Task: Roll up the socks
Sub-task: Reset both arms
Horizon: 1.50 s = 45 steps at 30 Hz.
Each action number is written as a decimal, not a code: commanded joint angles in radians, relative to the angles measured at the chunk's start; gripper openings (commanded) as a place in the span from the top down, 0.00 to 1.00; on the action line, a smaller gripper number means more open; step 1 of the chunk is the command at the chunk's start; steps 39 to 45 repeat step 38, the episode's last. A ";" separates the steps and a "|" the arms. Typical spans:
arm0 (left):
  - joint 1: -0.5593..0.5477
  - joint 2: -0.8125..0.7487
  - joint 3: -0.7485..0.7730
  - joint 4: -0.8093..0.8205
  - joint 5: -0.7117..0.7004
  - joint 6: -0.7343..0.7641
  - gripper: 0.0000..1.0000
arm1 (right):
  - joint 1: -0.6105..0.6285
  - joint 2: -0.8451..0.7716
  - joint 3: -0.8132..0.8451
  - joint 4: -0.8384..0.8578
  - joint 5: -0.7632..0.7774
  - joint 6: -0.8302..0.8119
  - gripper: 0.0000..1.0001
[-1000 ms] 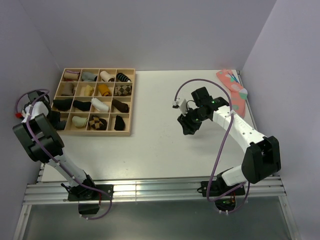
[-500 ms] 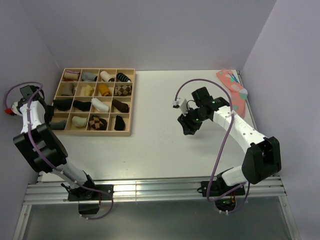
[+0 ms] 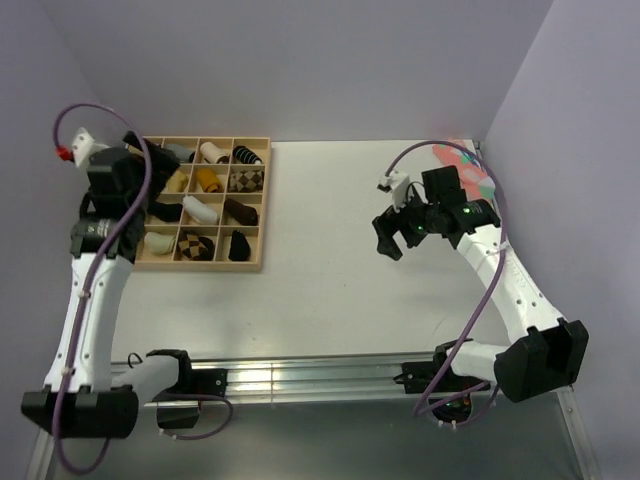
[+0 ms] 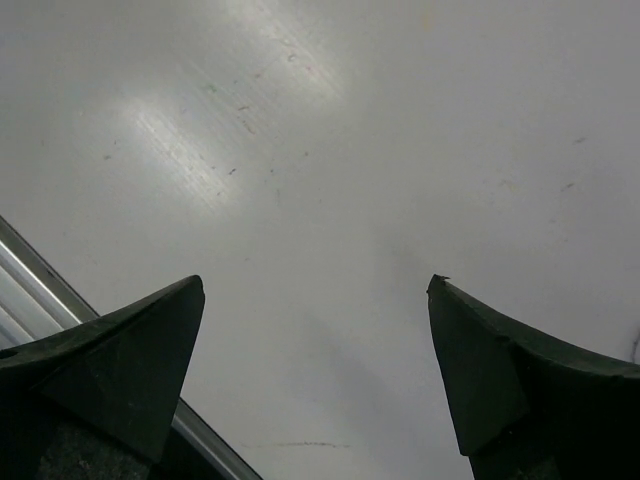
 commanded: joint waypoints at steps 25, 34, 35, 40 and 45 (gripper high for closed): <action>-1.023 0.188 -0.159 0.543 -0.171 0.268 0.00 | -0.291 -0.266 -0.120 0.345 0.024 0.296 0.00; -1.023 0.219 -0.138 0.546 -0.145 0.265 0.01 | -0.294 -0.292 -0.146 0.346 -0.004 0.294 0.00; -1.023 0.219 -0.136 0.543 -0.147 0.265 0.01 | -0.294 -0.294 -0.146 0.345 -0.009 0.293 0.00; -1.023 0.217 -0.135 0.538 -0.147 0.266 0.01 | -0.296 -0.301 -0.149 0.346 -0.015 0.290 0.00; -1.023 0.217 -0.135 0.538 -0.147 0.266 0.01 | -0.296 -0.301 -0.149 0.346 -0.015 0.290 0.00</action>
